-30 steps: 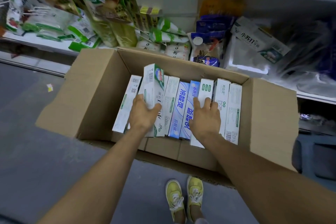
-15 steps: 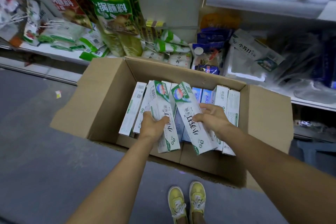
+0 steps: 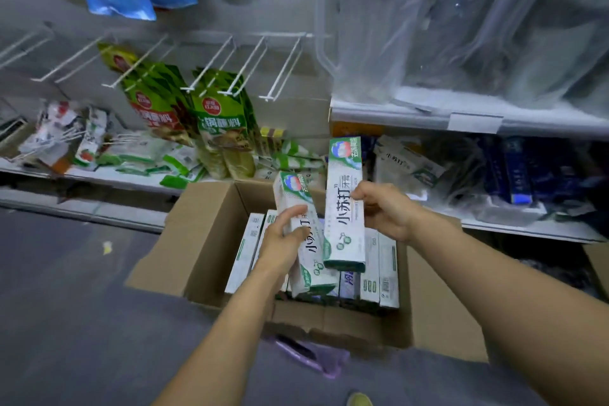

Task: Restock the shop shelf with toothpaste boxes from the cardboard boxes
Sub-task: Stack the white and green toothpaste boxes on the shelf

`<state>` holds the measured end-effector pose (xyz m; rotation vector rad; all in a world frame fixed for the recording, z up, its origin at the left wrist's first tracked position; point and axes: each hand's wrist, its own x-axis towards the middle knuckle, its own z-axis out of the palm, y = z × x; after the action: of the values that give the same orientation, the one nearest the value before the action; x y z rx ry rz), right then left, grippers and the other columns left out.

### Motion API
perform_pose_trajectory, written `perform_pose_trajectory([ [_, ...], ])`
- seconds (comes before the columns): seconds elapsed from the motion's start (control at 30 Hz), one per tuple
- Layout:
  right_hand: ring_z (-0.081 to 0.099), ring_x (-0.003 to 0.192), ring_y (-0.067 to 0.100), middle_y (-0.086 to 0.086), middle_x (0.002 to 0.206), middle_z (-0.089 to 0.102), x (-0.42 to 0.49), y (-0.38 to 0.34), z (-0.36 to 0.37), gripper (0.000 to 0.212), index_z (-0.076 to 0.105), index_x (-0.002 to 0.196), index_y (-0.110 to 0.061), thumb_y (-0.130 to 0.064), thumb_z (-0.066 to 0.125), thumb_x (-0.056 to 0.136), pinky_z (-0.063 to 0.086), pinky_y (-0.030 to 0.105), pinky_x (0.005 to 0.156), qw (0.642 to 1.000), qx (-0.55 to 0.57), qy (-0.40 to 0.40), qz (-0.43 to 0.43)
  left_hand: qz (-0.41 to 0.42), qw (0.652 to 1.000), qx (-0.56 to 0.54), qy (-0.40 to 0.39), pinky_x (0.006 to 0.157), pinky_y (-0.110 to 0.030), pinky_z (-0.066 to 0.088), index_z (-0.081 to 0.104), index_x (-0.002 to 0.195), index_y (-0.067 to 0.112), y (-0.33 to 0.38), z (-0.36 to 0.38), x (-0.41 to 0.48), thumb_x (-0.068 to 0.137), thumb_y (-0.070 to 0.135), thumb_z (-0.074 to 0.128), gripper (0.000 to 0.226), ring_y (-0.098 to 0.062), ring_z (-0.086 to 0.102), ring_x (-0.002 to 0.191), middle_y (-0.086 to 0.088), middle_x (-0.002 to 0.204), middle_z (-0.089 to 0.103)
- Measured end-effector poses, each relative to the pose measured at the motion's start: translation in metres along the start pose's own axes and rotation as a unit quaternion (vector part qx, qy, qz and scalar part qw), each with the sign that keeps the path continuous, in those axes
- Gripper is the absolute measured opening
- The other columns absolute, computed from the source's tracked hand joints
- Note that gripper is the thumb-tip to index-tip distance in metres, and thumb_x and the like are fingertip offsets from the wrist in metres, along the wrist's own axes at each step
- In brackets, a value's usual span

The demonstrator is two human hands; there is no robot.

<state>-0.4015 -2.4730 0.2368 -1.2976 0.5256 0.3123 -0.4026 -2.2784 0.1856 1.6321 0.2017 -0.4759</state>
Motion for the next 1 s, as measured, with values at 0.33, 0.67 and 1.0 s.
perform_pose_trajectory([
  [0.33, 0.063, 0.073, 0.019, 0.014, 0.086, 0.065, -0.076, -0.074, 0.025, 0.02, 0.055, 0.104, -0.005, 0.005, 0.056, 0.087, 0.06, 0.038, 0.066, 0.952, 0.279, -0.019, -0.125, 0.092, 0.993, -0.07, -0.009, 0.086, -0.044, 0.055, 0.064, 0.117, 0.034, 0.105, 0.0, -0.061, 0.066, 0.08, 0.054, 0.069, -0.021, 0.07, 0.094, 0.0, 0.105, 0.074],
  [0.67, 0.063, 0.074, 0.02, 0.006, 0.097, 0.064, -0.127, -0.163, -0.014, 0.055, 0.044, 0.126, -0.027, -0.006, 0.069, 0.082, 0.056, 0.04, 0.071, 0.941, 0.144, 0.037, -0.305, 0.218, 0.971, -0.089, -0.033, 0.084, -0.041, 0.056, 0.064, 0.121, 0.023, 0.196, -0.027, -0.081, 0.085, 0.052, 0.061, 0.046, -0.026, 0.071, 0.094, -0.006, 0.108, 0.073],
  [1.0, 0.063, 0.088, 0.012, -0.006, 0.116, 0.054, -0.178, -0.253, -0.049, 0.06, 0.058, 0.117, -0.035, -0.025, 0.087, 0.065, 0.052, 0.017, 0.063, 0.813, -0.371, 0.065, -0.444, 0.246, 0.965, -0.08, -0.05, 0.082, -0.045, 0.053, 0.065, 0.118, 0.022, 0.271, -0.025, -0.084, 0.072, 0.06, 0.064, 0.059, -0.032, 0.07, 0.09, -0.013, 0.105, 0.073],
])
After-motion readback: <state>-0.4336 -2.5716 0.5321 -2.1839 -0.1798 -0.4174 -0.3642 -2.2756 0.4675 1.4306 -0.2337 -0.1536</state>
